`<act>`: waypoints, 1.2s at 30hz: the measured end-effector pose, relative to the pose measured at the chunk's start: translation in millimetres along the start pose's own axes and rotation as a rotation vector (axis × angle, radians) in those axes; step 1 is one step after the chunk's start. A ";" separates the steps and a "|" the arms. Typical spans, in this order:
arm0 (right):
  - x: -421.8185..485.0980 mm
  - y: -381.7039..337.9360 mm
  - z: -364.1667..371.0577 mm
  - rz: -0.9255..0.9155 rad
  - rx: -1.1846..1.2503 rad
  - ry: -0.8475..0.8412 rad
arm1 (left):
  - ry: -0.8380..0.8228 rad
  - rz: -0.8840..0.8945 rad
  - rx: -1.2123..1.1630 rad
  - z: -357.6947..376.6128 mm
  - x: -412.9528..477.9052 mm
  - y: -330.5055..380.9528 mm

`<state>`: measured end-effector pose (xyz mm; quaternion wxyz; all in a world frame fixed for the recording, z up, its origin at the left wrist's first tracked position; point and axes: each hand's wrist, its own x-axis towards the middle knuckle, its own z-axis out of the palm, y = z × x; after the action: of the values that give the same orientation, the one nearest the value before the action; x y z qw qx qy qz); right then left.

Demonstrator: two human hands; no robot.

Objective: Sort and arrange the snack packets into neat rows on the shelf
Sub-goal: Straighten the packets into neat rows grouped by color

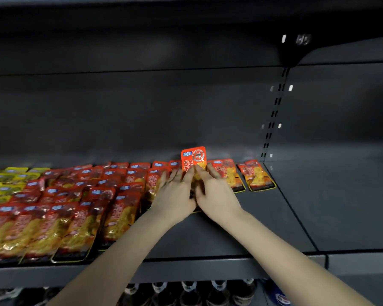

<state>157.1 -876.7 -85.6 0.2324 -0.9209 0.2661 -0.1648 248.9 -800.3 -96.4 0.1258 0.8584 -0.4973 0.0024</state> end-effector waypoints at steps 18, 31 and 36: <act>14.9 -51.9 62.4 -0.128 -0.132 -0.226 | -0.045 -0.053 0.104 0.0 -34.4 -92.9; -4.6 -55.7 61.6 -0.126 -0.339 -0.239 | -0.080 0.002 0.129 1.1 -44.7 -96.9; -13.1 -56.1 56.0 -0.102 -0.411 -0.235 | -0.067 0.017 0.142 4.3 -49.5 -94.1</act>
<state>193.7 -808.1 -105.9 0.0608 -0.9739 0.2183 -0.0103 303.7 -714.4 -127.0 0.0479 0.8605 -0.5071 0.0099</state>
